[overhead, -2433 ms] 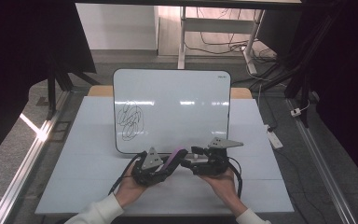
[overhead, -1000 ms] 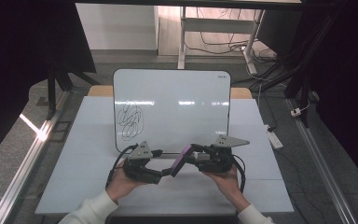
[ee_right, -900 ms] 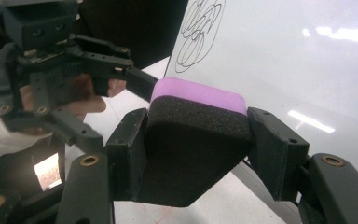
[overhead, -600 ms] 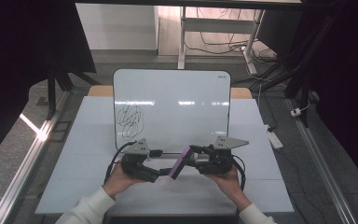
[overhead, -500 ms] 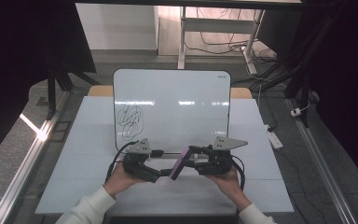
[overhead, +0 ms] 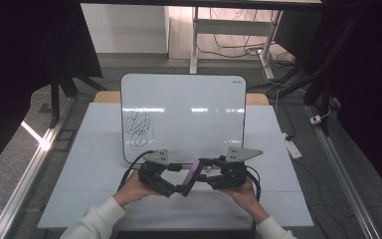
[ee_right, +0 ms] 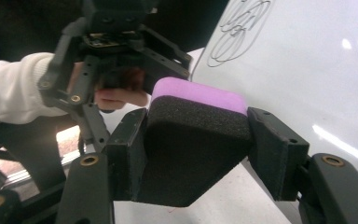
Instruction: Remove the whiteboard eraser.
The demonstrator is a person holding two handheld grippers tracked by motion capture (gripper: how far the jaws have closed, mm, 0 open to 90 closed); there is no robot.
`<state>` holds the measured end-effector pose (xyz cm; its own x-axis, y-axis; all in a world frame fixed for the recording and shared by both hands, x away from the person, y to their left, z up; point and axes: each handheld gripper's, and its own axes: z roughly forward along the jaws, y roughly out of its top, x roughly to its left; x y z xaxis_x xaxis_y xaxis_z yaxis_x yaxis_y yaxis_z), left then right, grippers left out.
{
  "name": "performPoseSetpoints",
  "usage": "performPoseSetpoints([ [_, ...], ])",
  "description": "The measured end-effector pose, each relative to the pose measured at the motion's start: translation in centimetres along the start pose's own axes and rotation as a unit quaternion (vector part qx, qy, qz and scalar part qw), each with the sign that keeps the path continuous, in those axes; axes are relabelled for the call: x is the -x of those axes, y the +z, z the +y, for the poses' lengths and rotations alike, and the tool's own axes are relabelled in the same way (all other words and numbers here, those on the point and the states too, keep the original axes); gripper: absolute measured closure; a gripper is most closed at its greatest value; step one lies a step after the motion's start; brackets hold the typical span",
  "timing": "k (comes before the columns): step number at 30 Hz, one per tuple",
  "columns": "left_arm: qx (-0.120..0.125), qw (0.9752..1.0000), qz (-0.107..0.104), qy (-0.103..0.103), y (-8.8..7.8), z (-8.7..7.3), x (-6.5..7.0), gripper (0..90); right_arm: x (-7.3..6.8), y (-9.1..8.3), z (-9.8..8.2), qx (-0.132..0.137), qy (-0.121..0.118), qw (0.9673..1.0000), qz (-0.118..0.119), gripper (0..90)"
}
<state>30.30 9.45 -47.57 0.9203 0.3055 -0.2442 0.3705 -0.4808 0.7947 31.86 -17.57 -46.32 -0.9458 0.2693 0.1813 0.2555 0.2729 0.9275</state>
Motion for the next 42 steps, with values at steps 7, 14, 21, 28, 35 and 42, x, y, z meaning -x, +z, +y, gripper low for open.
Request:
performPoseSetpoints([
  [7, -0.019, 0.9992, -0.034, 0.01, 1.2, 0.2, -0.1, 26.9, -0.2, 0.3, 0.0, -0.005, -0.014, 0.9996, 0.022, 40.6],
  [14, -0.026, 0.9981, -0.054, 0.013, 1.6, 0.1, -0.2, 36.5, -0.4, 0.3, 0.0, -0.01, -0.028, 0.9989, 0.035, 40.6],
  [21, -0.023, 0.9982, -0.055, 0.009, 1.4, 0.1, -0.1, 36.8, -0.1, 0.1, -0.1, -0.008, -0.023, 0.9988, 0.042, 40.6],
  [28, -0.024, 0.9975, -0.067, 0.006, 1.2, 0.0, -0.3, 33.8, -0.1, 0.1, -0.1, -0.017, -0.027, 0.9985, 0.043, 40.7],
  [35, -0.016, 0.9974, -0.07, 0.003, 1.2, -0.1, -0.5, 38.6, 0.1, 0.0, -0.2, -0.015, -0.023, 0.9985, 0.047, 40.8],
  [42, -0.014, 0.9967, -0.08, 0.0, 1.3, -0.1, -0.5, 39.4, 0.0, 0.0, -0.2, -0.014, -0.022, 0.998, 0.057, 41.0],
])
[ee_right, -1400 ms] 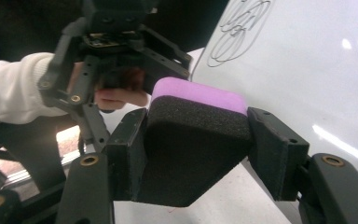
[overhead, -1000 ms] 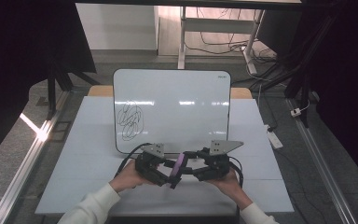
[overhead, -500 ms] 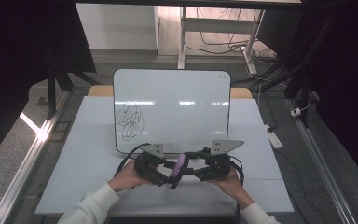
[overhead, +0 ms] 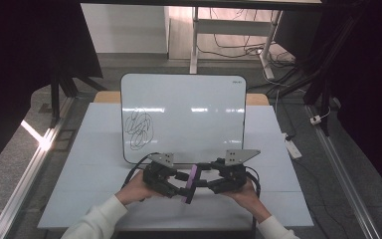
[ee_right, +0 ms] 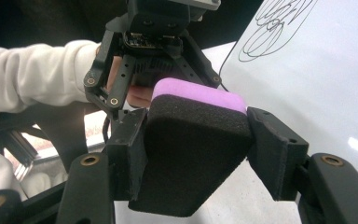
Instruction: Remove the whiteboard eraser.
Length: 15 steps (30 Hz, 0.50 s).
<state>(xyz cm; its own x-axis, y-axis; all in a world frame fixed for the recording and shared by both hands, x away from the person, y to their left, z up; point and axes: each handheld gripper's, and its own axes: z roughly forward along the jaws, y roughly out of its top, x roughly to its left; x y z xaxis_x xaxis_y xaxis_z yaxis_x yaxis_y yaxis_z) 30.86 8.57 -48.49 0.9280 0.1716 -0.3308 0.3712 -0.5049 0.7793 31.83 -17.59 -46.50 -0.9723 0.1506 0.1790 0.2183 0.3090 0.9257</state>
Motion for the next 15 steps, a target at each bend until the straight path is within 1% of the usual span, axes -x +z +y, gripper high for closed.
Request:
performPoseSetpoints([
  [2, -0.001, 1.0, 0.001, 0.0, 0.03, 0.0, 0.03, 40.3, 0.03, -0.02, 0.01, 0.003, 0.001, 1.0, 0.001, 41.0],
  [5, -0.003, 1.0, 0.0, -0.002, 0.06, -0.02, -0.03, 41.1, -0.01, 0.03, 0.0, 0.0, 0.0, 1.0, 0.001, 40.9],
  [7, -0.001, 1.0, -0.001, -0.005, 0.02, -0.02, -0.06, 41.4, 0.03, 0.06, -0.02, 0.0, 0.002, 1.0, 0.002, 40.7],
  [10, 0.002, 1.0, 0.002, -0.005, -0.08, 0.01, -0.04, 41.6, 0.06, 0.04, -0.02, 0.005, 0.006, 1.0, 0.001, 40.2],
  [13, 0.008, 0.9998, 0.013, -0.009, -0.24, 0.05, 0.0, 41.7, 0.01, -0.01, 0.0, 0.011, 0.004, 0.9999, -0.006, 37.7],
  [15, 0.008, 0.9996, 0.026, -0.008, -0.43, 0.03, -0.01, 41.7, 0.01, -0.11, 0.0, 0.021, 0.008, 0.9996, -0.016, 31.4],
])
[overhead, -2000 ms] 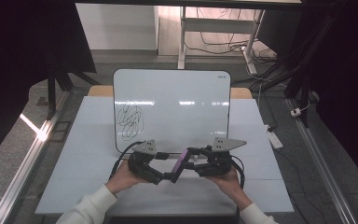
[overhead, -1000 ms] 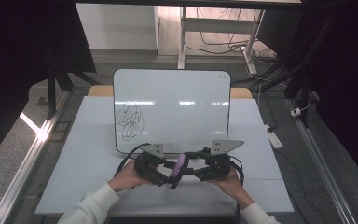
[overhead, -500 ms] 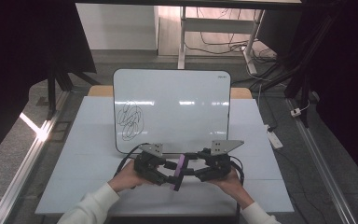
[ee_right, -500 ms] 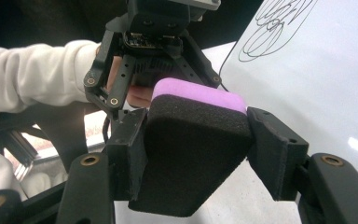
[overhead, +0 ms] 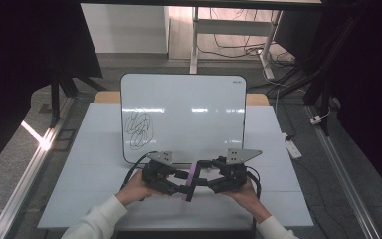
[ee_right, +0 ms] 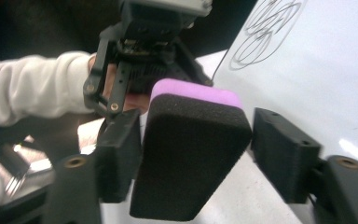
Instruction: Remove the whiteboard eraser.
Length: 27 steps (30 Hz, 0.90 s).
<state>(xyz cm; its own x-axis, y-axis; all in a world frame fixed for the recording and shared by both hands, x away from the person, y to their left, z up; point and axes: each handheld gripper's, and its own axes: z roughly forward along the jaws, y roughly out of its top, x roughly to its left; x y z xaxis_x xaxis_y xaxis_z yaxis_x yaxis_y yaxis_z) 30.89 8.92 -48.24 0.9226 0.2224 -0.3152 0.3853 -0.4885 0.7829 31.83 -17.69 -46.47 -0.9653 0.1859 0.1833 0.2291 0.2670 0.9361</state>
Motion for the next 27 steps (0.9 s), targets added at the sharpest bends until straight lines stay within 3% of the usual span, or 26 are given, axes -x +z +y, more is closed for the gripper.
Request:
performPoseSetpoints([
  [5, 0.004, 0.9993, 0.036, -0.006, -0.8, -0.1, -0.2, 41.7, 0.4, -1.0, 0.1, 0.032, 0.01, 0.9987, -0.038, 26.4],
  [9, 0.006, 0.9975, 0.069, -0.015, -1.9, -0.3, -0.2, 41.7, 0.7, -2.1, -0.1, 0.036, 0.015, 0.997, -0.067, 26.2],
  [11, 0.008, 0.9958, 0.088, -0.021, -2.6, -0.5, -0.1, 41.7, 0.9, -2.6, -0.4, 0.032, 0.017, 0.9959, -0.083, 26.3],
  [15, 0.02, 0.9896, 0.138, -0.036, -4.6, -1.0, 0.3, 41.6, 1.2, -3.4, -1.1, 0.024, 0.021, 0.9933, -0.111, 26.8],
  [16, 0.024, 0.9861, 0.159, -0.042, -5.3, -1.2, 0.5, 41.6, 1.4, -3.9, -1.6, 0.019, 0.023, 0.9914, -0.127, 27.3],
  [18, 0.03, 0.9801, 0.19, -0.047, -6.4, -1.4, 0.7, 41.6, 1.4, -4.1, -1.8, 0.017, 0.024, 0.9907, -0.133, 27.4],
  [19, 0.036, 0.9766, 0.206, -0.052, -7.1, -1.6, 0.8, 41.6, 1.5, -4.6, -2.2, 0.013, 0.024, 0.9883, -0.15, 28.1],
  [20, 0.041, 0.9727, 0.222, -0.057, -7.7, -1.8, 1.0, 41.6, 1.5, -4.6, -2.2, 0.013, 0.024, 0.9883, -0.15, 28.1],
  [22, 0.046, 0.9633, 0.257, -0.062, -9.0, -2.1, 1.3, 41.6, 1.5, -5.7, -3.0, 0.01, 0.028, 0.9837, -0.178, 28.6],
  [23, 0.05, 0.9586, 0.273, -0.064, -9.6, -2.3, 1.4, 41.6, 1.5, -5.7, -3.0, 0.01, 0.028, 0.9837, -0.178, 28.6],
  [25, 0.063, 0.9514, 0.292, -0.073, -10.9, -2.6, 1.6, 41.6, 1.4, -6.5, -3.6, 0.005, 0.023, 0.9806, -0.195, 29.4],
  [26, 0.067, 0.9476, 0.303, -0.077, -11.5, -2.7, 1.6, 41.6, 1.3, -7.4, -4.0, 0.0, 0.021, 0.9775, -0.21, 29.4],
  [27, 0.071, 0.944, 0.312, -0.08, -11.9, -2.8, 1.6, 41.6, 1.3, -7.4, -4.0, 0.0, 0.021, 0.9775, -0.21, 29.4],
])
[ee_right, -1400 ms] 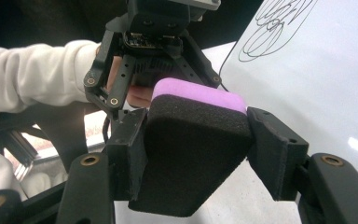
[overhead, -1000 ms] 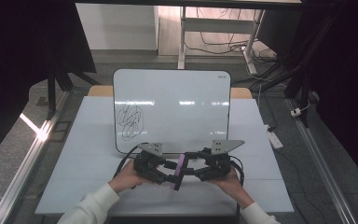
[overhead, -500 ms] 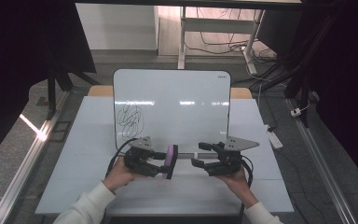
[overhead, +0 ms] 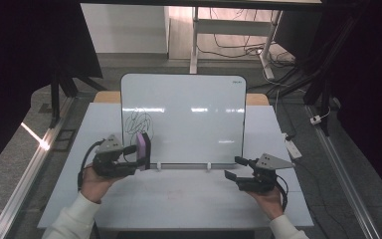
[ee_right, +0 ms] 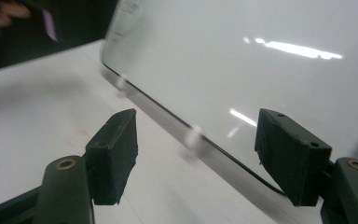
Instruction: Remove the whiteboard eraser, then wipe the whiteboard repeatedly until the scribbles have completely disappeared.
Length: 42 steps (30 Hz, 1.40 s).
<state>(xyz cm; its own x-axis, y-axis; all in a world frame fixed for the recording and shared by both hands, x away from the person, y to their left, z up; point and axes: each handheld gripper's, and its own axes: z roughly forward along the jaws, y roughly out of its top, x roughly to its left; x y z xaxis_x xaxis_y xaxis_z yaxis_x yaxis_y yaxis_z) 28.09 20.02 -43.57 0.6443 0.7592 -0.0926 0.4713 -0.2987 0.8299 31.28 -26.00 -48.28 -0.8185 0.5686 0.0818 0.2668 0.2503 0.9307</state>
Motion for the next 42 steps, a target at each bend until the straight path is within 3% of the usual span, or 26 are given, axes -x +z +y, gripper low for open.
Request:
performPoseSetpoints([
  [3, 0.008, 0.9997, 0.017, -0.013, -0.8, -0.1, -0.9, 41.5, 0.7, -0.9, -0.6, -0.005, -0.008, 0.9995, -0.03, 29.5],
  [6, 0.017, 0.9991, 0.028, -0.027, -1.3, -0.2, -1.7, 41.5, 1.5, -1.4, -0.9, -0.007, -0.001, 0.999, -0.043, 29.5],
  [10, 0.019, 0.9984, 0.039, -0.036, -1.4, -0.4, -2.2, 41.5, 1.8, -1.4, -1.2, -0.021, -0.008, 0.998, -0.059, 29.6],
  [15, 0.018, 0.9969, 0.065, -0.04, -1.4, -0.3, -2.5, 41.5, 1.8, -1.2, -1.3, -0.026, -0.01, 0.9979, -0.059, 29.6],
  [19, 0.016, 0.9934, 0.108, -0.034, -1.4, 0.5, -2.5, 41.5, 1.8, -0.9, -1.4, -0.032, -0.01, 0.9979, -0.055, 29.5],
  [23, 0.018, 0.9913, 0.127, -0.029, -1.0, 1.7, -2.8, 41.5, 1.8, -0.9, -1.4, -0.031, -0.012, 0.998, -0.054, 29.5],
  [26, 0.01, 0.9882, 0.151, -0.019, -0.4, 2.7, -3.0, 41.5, 1.8, -0.9, -1.4, -0.031, -0.011, 0.998, -0.054, 29.5],
  [34, -0.004, 0.984, 0.178, -0.016, 0.8, 4.5, -4.1, 41.5, 1.8, -0.8, -1.5, -0.032, -0.011, 0.9981, -0.052, 29.5],
  [42, -0.014, 0.9826, 0.185, -0.011, 2.4, 5.6, -4.3, 41.4, 1.9, -0.9, -1.5, -0.027, -0.012, 0.9982, -0.051, 29.5],
])
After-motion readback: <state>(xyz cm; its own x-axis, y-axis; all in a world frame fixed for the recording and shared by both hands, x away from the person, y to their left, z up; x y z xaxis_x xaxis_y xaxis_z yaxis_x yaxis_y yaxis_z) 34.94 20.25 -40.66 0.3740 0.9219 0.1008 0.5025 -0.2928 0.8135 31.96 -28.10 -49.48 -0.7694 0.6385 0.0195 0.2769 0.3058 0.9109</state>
